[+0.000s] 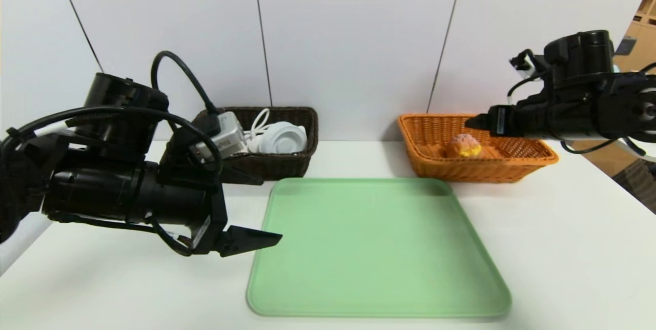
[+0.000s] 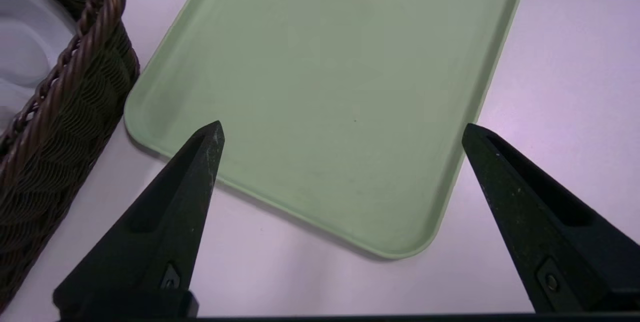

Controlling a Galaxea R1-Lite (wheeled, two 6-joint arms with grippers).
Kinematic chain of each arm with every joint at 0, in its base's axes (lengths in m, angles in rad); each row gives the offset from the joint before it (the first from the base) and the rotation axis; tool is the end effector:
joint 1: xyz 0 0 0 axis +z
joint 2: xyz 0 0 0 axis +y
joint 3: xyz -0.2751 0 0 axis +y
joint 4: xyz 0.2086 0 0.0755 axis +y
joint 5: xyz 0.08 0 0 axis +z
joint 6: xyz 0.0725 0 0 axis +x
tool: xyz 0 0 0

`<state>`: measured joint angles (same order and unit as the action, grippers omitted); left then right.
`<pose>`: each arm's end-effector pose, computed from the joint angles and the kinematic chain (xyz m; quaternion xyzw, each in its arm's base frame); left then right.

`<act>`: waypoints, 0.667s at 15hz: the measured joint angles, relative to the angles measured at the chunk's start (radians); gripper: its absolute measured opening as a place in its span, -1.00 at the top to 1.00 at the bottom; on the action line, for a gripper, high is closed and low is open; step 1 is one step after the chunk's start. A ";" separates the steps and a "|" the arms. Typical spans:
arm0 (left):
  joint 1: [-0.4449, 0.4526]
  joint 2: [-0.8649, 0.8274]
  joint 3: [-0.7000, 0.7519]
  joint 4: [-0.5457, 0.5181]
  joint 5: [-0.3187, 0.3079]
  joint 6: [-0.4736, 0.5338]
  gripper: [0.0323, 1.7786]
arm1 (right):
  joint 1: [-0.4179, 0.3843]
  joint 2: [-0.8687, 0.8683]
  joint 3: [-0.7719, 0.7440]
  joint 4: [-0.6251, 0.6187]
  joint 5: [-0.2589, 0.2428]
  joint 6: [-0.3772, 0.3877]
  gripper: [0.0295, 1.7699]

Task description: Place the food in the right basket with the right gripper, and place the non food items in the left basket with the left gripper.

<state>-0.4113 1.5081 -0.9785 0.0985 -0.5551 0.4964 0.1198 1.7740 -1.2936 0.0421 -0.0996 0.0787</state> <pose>0.2739 -0.1612 0.1511 0.1854 0.1901 -0.5040 0.8218 0.4052 0.0415 0.1641 0.0097 0.2569 -0.0004 0.9664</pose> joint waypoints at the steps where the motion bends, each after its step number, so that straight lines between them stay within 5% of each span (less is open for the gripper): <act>1: 0.007 -0.017 0.002 0.000 0.000 -0.006 -0.90 | 0.007 -0.042 0.035 0.001 0.000 0.000 -0.89; 10: 0.058 -0.130 0.031 0.003 0.053 -0.127 -0.90 | 0.048 -0.414 0.314 0.035 -0.001 -0.001 -0.91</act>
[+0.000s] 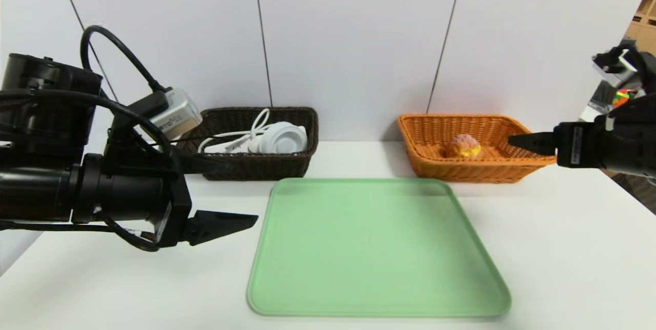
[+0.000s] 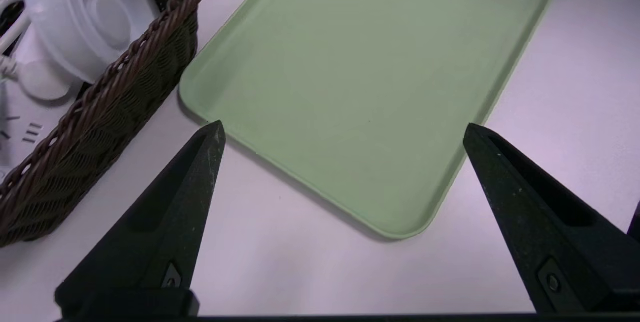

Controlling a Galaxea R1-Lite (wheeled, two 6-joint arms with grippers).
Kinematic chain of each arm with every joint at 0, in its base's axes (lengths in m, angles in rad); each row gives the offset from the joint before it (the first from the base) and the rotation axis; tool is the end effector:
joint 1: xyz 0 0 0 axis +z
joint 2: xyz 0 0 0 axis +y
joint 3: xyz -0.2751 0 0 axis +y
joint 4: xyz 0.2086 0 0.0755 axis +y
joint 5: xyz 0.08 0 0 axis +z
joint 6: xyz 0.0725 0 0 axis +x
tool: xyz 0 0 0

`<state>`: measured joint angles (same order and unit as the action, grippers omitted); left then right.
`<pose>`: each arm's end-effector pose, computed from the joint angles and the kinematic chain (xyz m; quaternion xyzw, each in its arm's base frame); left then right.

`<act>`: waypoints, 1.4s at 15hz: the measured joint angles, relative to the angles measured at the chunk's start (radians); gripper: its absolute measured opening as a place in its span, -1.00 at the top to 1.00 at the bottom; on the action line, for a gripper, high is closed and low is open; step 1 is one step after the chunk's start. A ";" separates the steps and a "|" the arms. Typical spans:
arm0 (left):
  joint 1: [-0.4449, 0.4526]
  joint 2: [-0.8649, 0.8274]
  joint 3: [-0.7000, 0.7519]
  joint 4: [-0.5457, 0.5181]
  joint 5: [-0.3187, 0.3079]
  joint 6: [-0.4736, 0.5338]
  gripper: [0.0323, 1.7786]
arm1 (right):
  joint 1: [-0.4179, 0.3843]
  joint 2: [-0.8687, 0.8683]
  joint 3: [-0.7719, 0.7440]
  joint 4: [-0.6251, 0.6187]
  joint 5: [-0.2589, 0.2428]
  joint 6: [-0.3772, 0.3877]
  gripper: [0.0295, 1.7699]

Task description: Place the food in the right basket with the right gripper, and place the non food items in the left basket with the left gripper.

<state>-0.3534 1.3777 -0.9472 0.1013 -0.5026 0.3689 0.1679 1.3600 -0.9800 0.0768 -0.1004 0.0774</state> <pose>0.2619 -0.1338 0.1788 0.1417 0.1842 -0.4417 0.8665 0.2977 0.0431 0.1946 0.0074 0.2255 0.0242 0.9739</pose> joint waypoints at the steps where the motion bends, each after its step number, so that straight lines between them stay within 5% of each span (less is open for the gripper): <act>1: 0.004 -0.013 0.004 0.000 0.030 -0.033 -0.90 | 0.002 -0.044 0.033 0.009 0.001 0.000 -0.91; 9: 0.008 -0.139 0.053 0.003 0.361 -0.255 -0.90 | 0.007 -0.349 0.184 0.105 0.001 0.001 -0.91; 21: 0.135 -0.504 0.369 -0.002 0.438 -0.249 -0.90 | -0.017 -0.744 0.229 0.330 -0.011 0.004 -0.91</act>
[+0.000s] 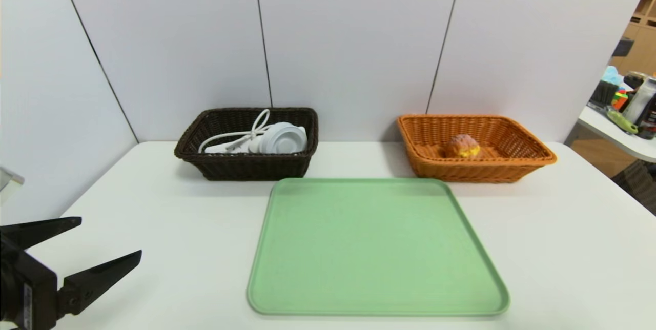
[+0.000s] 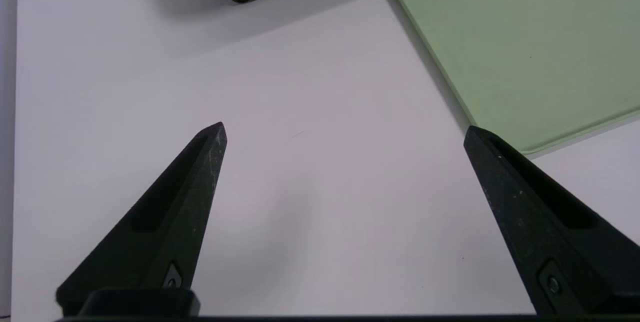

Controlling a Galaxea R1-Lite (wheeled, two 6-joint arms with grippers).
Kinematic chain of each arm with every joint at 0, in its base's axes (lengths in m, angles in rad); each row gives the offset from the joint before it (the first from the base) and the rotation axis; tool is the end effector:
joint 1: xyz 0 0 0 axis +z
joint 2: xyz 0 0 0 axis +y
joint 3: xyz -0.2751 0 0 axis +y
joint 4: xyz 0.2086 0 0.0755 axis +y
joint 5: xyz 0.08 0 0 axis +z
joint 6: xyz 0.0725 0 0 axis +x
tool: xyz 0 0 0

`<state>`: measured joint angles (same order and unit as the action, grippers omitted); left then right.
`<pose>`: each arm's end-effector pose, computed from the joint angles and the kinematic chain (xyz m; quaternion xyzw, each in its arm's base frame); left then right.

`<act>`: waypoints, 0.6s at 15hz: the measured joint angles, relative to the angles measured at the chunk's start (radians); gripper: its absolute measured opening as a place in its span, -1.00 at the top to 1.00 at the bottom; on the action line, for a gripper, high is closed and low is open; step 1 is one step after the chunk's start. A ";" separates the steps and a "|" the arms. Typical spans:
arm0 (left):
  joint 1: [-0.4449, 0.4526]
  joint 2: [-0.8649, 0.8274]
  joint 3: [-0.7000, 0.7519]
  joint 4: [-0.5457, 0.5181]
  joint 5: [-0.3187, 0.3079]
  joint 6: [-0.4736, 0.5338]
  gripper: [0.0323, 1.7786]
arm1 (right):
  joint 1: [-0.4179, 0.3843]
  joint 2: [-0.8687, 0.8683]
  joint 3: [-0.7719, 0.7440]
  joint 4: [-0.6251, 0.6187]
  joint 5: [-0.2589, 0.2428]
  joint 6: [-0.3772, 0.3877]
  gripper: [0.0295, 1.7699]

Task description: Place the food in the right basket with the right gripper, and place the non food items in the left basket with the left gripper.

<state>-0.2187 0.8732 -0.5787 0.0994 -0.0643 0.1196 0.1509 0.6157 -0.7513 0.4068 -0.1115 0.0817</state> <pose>0.1801 -0.0448 0.1641 0.0731 0.1865 -0.1497 0.9682 0.1183 0.0098 0.2212 0.0228 0.1347 0.0140 0.9905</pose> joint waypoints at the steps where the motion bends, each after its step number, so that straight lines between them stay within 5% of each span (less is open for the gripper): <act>1: 0.012 -0.037 0.027 0.000 0.000 0.001 -0.90 | -0.010 -0.025 0.012 0.003 0.000 0.000 -0.91; 9: 0.114 -0.233 0.165 0.001 -0.006 0.001 -0.90 | -0.037 -0.141 0.083 0.006 0.002 -0.002 -0.91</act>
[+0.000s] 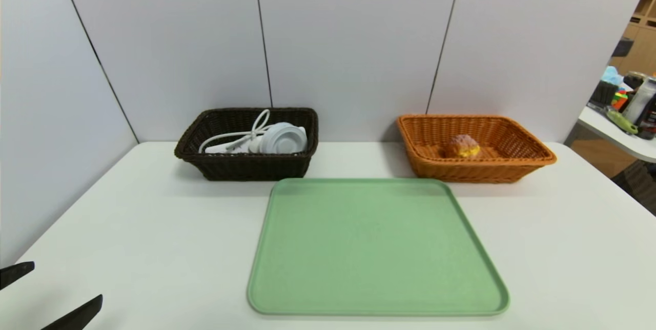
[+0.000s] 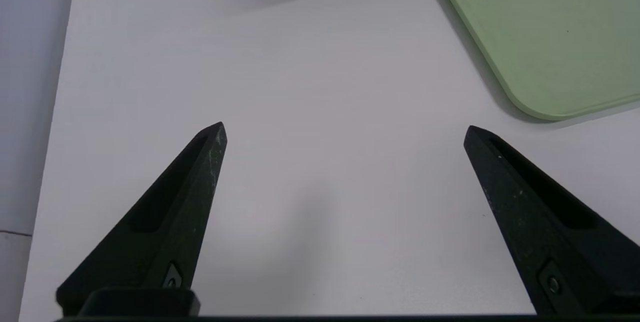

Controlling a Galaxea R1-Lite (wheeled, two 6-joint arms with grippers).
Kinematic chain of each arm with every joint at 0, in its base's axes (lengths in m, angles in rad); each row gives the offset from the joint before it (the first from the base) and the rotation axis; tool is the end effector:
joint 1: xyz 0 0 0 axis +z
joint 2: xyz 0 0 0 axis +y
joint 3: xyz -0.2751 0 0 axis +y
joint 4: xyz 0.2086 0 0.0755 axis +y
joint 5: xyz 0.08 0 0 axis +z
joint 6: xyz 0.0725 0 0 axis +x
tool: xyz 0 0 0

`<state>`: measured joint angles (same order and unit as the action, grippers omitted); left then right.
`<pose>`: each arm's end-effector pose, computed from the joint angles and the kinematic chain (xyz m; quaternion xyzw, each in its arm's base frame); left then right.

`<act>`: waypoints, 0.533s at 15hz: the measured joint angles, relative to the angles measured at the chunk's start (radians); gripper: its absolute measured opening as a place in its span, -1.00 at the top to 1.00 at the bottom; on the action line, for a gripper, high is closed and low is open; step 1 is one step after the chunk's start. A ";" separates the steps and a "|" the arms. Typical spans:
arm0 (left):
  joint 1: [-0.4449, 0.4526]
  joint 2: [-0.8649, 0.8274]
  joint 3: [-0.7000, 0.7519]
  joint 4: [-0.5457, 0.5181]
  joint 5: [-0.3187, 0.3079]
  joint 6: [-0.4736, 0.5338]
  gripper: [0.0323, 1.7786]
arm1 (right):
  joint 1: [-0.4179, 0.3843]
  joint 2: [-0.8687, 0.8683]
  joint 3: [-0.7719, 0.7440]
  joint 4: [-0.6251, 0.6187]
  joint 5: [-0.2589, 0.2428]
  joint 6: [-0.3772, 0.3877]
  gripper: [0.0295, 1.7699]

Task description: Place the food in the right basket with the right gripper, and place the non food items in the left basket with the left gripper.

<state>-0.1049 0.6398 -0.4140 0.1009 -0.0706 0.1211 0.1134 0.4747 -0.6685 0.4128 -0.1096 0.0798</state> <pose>0.1425 -0.0201 0.1422 0.0623 0.1571 -0.0962 0.9809 0.0942 0.0027 0.2070 0.0275 0.1086 -0.0024 0.9937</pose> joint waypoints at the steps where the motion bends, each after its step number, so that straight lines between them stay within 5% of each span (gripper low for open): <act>1: 0.029 -0.025 0.007 0.000 -0.007 0.001 -0.90 | 0.000 -0.010 0.009 0.000 0.001 0.000 -0.91; 8: 0.103 -0.216 0.126 0.004 -0.043 0.056 -0.90 | 0.004 -0.047 0.049 -0.002 0.032 0.001 -0.91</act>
<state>-0.0017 0.4238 -0.2877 0.1047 -0.1138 0.1768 0.1177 0.4277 -0.6200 0.4106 -0.0779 0.0806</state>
